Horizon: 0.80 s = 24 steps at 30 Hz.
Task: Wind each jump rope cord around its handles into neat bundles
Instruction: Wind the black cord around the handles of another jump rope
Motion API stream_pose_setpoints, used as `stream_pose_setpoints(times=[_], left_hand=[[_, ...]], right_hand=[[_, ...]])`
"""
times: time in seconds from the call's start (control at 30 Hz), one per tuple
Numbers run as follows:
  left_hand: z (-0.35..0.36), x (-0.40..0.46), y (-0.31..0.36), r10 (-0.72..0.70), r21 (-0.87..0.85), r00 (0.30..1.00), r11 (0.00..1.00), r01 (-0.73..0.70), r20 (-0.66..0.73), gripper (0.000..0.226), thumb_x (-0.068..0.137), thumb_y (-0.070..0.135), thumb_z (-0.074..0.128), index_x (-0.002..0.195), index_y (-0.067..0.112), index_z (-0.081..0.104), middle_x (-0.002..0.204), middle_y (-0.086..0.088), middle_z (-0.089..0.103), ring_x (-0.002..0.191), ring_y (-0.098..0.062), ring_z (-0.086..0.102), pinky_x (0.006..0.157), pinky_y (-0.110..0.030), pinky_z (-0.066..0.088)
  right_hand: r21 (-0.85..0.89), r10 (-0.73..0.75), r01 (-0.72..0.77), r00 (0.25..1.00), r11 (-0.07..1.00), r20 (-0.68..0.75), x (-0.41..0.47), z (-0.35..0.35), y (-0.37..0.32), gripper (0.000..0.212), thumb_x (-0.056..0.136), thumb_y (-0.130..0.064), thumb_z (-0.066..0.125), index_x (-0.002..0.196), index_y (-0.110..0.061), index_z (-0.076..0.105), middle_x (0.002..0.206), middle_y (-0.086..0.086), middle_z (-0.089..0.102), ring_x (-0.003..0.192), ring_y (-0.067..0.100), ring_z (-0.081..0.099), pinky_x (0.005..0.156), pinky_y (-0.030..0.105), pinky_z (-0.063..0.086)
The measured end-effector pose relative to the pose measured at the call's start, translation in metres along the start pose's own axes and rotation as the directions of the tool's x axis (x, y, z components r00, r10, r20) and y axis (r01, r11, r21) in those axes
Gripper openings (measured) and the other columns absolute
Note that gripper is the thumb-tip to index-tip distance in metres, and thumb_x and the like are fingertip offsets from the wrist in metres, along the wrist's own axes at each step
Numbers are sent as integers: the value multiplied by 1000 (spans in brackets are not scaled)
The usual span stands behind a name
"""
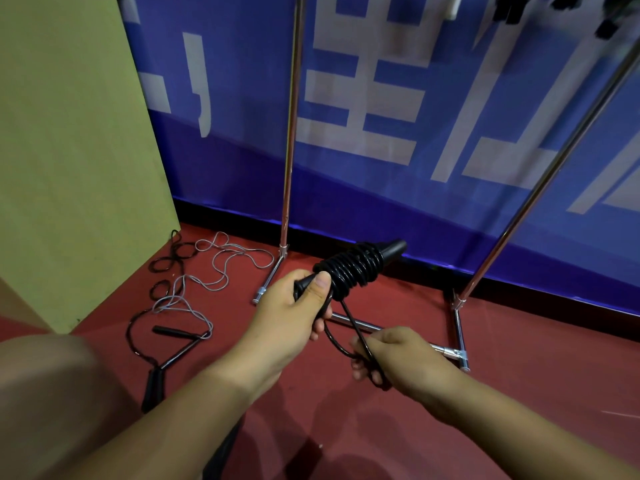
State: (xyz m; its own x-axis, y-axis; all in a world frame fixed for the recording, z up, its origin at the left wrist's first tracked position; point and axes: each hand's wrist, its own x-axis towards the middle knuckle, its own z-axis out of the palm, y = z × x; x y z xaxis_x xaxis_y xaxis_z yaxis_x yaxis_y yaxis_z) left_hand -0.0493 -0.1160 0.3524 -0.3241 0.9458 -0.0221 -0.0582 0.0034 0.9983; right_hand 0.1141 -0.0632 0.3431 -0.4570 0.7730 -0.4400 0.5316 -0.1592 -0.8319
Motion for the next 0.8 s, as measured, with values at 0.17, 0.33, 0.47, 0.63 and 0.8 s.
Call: stream_pose_setpoints(times=[0.17, 0.33, 0.47, 0.63, 0.8], left_hand=[[-1, 2, 0, 11, -6, 999, 1000, -11, -33, 28, 101, 32, 51, 98, 7, 62, 65, 2, 60, 55, -10, 49, 53, -22, 43], [-4, 4, -1, 15, -17, 998, 1000, -16, -55, 26, 101, 32, 50, 96, 10, 62, 64, 4, 60, 55, -10, 50, 55, -24, 45], [-8, 9, -1, -4, -49, 996, 999, 0, -90, 24, 102, 32, 50, 95, 14, 63, 63, 4, 59, 53, -10, 49, 53, -24, 44], [-11, 10, -1, -7, -20, 994, 1000, 4, -110, 24, 102, 33, 50, 97, 12, 63, 66, 2, 60, 52, -9, 48, 52, -24, 44], [-24, 20, -2, -24, 7, 977, 1000, 26, -213, 28, 103, 35, 48, 94, 12, 60, 66, 1, 59, 46, -6, 46, 45, -20, 42]], right_hand=[[112, 10, -7, 999, 994, -30, -4, 0, -1, 46, 104, -36, 43, 71, -9, 60, 59, 6, 59, 41, 13, 38, 48, 27, 33], [205, -76, 86, 996, 975, -52, -6, 2, 1, 50, 103, -44, 35, 96, -5, 64, 59, 8, 55, 42, 13, 36, 48, 27, 32], [179, -91, 81, 995, 981, 49, -10, 2, 1, 39, 103, -36, 42, 94, -5, 63, 68, 6, 60, 45, 9, 35, 46, 24, 33], [192, -120, 98, 987, 976, 108, -15, -2, 7, 27, 89, -32, 70, 80, -7, 61, 80, 12, 64, 75, 19, 57, 76, 33, 45], [515, -80, 5, 989, 857, 123, -20, -3, 7, 31, 88, -27, 65, 65, -14, 50, 60, 9, 49, 88, 33, 66, 96, 40, 50]])
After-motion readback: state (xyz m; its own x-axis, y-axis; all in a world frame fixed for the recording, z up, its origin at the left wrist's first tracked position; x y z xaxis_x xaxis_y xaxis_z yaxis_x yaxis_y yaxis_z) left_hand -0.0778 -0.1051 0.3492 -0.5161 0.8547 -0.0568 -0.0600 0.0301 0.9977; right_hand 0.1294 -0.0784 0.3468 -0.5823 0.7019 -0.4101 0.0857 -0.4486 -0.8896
